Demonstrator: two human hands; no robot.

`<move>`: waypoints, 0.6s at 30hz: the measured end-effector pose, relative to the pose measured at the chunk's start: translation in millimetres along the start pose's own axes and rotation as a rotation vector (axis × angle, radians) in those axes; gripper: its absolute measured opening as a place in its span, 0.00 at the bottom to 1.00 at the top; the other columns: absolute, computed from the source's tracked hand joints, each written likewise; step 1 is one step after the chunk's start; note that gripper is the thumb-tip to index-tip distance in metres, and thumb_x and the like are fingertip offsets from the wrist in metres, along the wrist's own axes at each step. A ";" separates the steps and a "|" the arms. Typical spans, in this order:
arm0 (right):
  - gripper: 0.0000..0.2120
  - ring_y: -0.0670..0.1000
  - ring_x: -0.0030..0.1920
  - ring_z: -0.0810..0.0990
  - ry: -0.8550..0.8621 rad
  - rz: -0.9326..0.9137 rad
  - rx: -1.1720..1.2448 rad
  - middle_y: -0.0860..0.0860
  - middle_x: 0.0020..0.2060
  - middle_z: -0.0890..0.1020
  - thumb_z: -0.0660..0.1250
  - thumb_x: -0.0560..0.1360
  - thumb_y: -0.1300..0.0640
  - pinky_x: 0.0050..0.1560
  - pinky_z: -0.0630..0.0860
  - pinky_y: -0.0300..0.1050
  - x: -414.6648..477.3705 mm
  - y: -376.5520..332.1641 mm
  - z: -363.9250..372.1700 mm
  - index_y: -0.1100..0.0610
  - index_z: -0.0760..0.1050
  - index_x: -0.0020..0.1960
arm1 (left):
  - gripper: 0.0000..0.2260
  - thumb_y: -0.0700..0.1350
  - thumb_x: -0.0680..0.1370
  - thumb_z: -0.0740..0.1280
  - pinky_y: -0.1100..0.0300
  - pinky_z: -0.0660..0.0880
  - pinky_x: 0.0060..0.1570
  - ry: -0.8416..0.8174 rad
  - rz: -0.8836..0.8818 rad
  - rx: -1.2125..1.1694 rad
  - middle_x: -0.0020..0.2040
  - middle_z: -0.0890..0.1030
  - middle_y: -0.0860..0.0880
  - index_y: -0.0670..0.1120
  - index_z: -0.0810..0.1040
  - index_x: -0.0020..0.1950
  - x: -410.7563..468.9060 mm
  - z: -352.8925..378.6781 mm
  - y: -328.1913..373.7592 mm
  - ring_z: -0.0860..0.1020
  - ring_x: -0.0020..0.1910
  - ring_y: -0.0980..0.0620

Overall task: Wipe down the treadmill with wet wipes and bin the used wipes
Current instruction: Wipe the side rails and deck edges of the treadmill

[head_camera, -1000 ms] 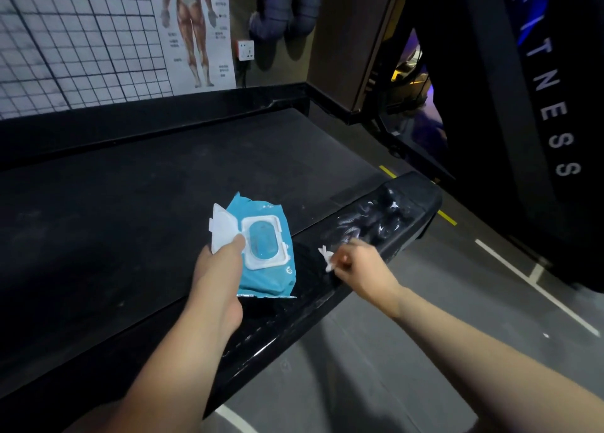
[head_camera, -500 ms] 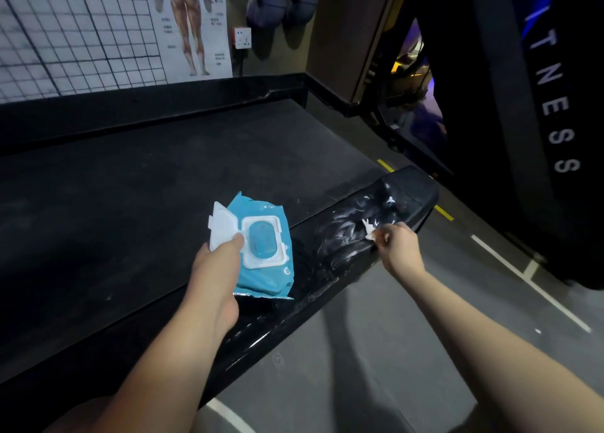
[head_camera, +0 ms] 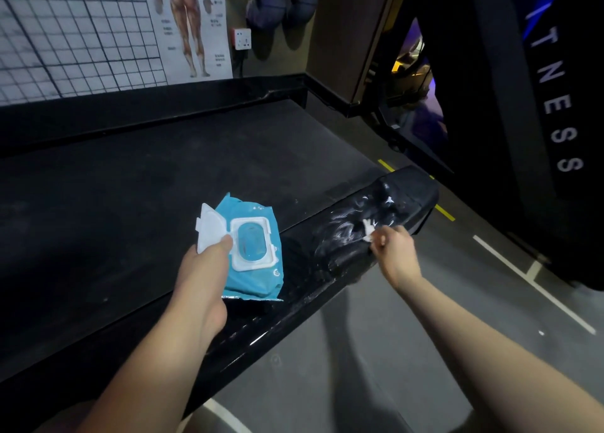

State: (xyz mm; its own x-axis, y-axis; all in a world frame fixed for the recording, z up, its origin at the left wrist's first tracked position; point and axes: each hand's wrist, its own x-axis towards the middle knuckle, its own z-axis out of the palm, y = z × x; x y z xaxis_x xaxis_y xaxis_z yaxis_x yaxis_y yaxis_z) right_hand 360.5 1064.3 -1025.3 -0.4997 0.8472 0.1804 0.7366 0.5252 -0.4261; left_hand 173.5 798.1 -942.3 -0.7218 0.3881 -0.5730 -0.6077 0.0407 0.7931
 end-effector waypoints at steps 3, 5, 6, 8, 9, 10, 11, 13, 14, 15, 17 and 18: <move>0.03 0.59 0.44 0.77 0.085 0.128 0.046 0.56 0.41 0.75 0.68 0.73 0.65 0.42 0.63 0.44 6.7 9.0 -9.9 0.62 0.80 0.44 | 0.13 0.45 0.84 0.69 0.43 0.80 0.63 -0.005 0.018 -0.008 0.58 0.86 0.47 0.48 0.79 0.69 -2.5 3.9 1.5 0.85 0.56 0.43; 0.01 0.55 0.41 0.76 0.095 0.058 0.090 0.54 0.39 0.76 0.69 0.72 0.63 0.40 0.63 0.44 3.2 -6.1 -14.0 0.60 0.79 0.41 | 0.13 0.46 0.84 0.70 0.42 0.79 0.65 -0.011 0.023 -0.014 0.58 0.86 0.47 0.48 0.80 0.68 -3.5 5.6 1.3 0.85 0.57 0.43; 0.01 0.52 0.39 0.75 0.054 -0.011 0.109 0.53 0.39 0.76 0.70 0.71 0.62 0.39 0.64 0.42 -1.2 -15.8 -14.5 0.58 0.80 0.41 | 0.13 0.46 0.83 0.70 0.41 0.79 0.65 -0.008 0.022 -0.014 0.58 0.87 0.47 0.49 0.80 0.68 -4.4 6.4 1.7 0.85 0.57 0.42; 0.03 0.48 0.39 0.74 -0.087 -0.203 0.125 0.49 0.38 0.76 0.71 0.70 0.62 0.40 0.68 0.39 -14.5 -32.7 -9.3 0.56 0.82 0.42 | 0.13 0.46 0.83 0.69 0.41 0.79 0.65 0.003 0.032 -0.001 0.57 0.87 0.47 0.49 0.81 0.67 -4.5 8.2 2.3 0.85 0.56 0.42; 0.03 0.48 0.39 0.74 -0.162 -0.297 0.108 0.48 0.38 0.75 0.72 0.70 0.63 0.42 0.70 0.40 -21.4 -37.4 -3.2 0.56 0.83 0.42 | 0.13 0.46 0.83 0.69 0.41 0.80 0.65 0.010 0.036 0.007 0.57 0.87 0.47 0.49 0.81 0.68 -4.3 9.2 3.3 0.86 0.56 0.42; 0.03 0.49 0.40 0.74 -0.208 -0.360 0.075 0.47 0.38 0.74 0.72 0.70 0.64 0.43 0.71 0.42 -25.5 -38.5 3.2 0.58 0.83 0.42 | 0.13 0.46 0.83 0.69 0.42 0.80 0.64 0.017 0.035 0.012 0.57 0.87 0.47 0.48 0.81 0.68 -4.8 10.8 5.2 0.86 0.56 0.42; 0.02 0.50 0.40 0.75 -0.206 -0.375 0.041 0.48 0.38 0.74 0.72 0.71 0.65 0.43 0.72 0.43 -24.1 -35.9 8.8 0.59 0.82 0.43 | 0.14 0.46 0.83 0.69 0.42 0.80 0.64 0.025 0.038 0.021 0.56 0.87 0.47 0.48 0.80 0.68 -4.4 12.8 6.9 0.86 0.55 0.42; 0.03 0.54 0.40 0.76 -0.114 -0.278 0.012 0.52 0.40 0.76 0.71 0.72 0.67 0.43 0.73 0.47 -9.7 -27.4 14.7 0.61 0.82 0.42 | 0.13 0.46 0.84 0.69 0.42 0.80 0.63 0.033 0.039 0.037 0.56 0.86 0.46 0.47 0.80 0.68 -2.8 17.7 12.0 0.85 0.55 0.42; 0.05 0.57 0.41 0.77 -0.084 -0.193 -0.004 0.55 0.40 0.77 0.69 0.72 0.68 0.44 0.74 0.49 -1.3 -23.0 14.3 0.62 0.82 0.42 | 0.12 0.45 0.84 0.68 0.42 0.80 0.64 0.034 0.031 0.038 0.57 0.86 0.46 0.47 0.79 0.67 -2.1 21.1 15.4 0.85 0.55 0.42; 0.06 0.59 0.42 0.78 -0.060 -0.111 -0.024 0.57 0.41 0.78 0.67 0.72 0.69 0.44 0.75 0.51 6.6 -17.7 11.9 0.62 0.83 0.42 | 0.11 0.45 0.84 0.68 0.42 0.80 0.64 0.033 0.021 0.040 0.57 0.86 0.45 0.47 0.79 0.66 -1.0 25.5 18.2 0.85 0.55 0.42; 0.09 0.63 0.44 0.78 -0.042 0.023 -0.039 0.59 0.42 0.77 0.64 0.71 0.72 0.45 0.75 0.52 20.1 -9.3 5.1 0.64 0.83 0.42 | 0.12 0.45 0.83 0.68 0.41 0.80 0.64 0.024 0.022 0.053 0.56 0.86 0.45 0.46 0.78 0.67 3.9 35.3 22.5 0.85 0.55 0.41; 0.10 0.63 0.45 0.78 -0.042 0.062 -0.048 0.59 0.42 0.77 0.63 0.70 0.73 0.44 0.74 0.51 24.0 -9.1 1.3 0.64 0.82 0.41 | 0.13 0.45 0.83 0.68 0.41 0.80 0.64 0.016 0.027 0.052 0.57 0.85 0.45 0.46 0.78 0.67 7.3 40.8 24.4 0.85 0.55 0.42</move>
State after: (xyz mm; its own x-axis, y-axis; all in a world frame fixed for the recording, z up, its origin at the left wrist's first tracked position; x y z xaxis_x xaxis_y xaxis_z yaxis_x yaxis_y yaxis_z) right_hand 341.2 1079.8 -1018.2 -0.4701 0.8748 0.1176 0.7874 0.4758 -0.3920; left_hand 167.0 839.5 -918.7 -0.7435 0.3749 -0.5538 -0.5698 0.0785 0.8180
